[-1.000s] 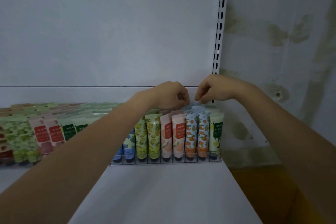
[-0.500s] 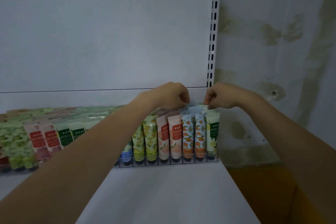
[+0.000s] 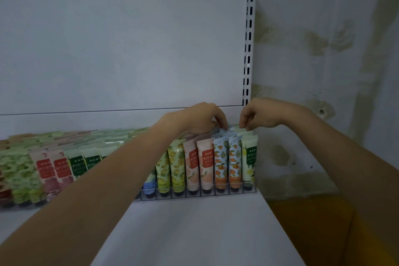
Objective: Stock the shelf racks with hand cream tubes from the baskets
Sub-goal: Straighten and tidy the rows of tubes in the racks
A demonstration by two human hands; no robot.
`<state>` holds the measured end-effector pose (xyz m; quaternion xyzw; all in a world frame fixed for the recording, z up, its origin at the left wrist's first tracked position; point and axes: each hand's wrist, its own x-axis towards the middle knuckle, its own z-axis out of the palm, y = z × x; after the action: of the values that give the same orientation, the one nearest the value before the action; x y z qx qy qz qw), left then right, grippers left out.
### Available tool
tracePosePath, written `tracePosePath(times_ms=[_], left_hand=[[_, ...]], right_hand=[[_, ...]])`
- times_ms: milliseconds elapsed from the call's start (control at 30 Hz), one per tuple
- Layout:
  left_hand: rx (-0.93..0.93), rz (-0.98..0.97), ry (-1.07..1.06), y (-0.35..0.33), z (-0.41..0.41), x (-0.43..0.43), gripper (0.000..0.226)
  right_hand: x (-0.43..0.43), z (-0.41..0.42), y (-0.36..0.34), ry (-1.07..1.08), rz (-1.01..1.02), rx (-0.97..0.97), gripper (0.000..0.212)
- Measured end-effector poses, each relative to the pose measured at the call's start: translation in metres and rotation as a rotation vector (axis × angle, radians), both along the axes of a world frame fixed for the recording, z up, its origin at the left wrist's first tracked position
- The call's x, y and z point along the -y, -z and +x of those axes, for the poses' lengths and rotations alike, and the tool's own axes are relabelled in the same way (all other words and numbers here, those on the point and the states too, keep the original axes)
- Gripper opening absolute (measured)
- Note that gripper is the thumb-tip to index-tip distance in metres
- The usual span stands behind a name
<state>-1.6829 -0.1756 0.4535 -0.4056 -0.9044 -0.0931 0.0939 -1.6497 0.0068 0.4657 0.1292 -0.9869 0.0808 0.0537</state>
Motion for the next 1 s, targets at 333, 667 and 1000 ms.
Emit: tracePosePath(times_ms=[333,667,1000], left_hand=[[-0.055,-0.022,-0.203,0.003,-0.009,0.011,0.022],[-0.044,0.023,-0.195,0.006,-0.015,0.009,0.02],[-0.008,0.014,-0.193,0.004,-0.014,0.006,0.027]], right_hand=[[0.027,-0.02,0.009,-0.037,-0.104,-0.117,0.02],[0.027,-0.028,0.008,-0.081,-0.121,-0.172,0.015],[0.029,-0.033,0.014,-0.125,-0.076,-0.17,0.017]])
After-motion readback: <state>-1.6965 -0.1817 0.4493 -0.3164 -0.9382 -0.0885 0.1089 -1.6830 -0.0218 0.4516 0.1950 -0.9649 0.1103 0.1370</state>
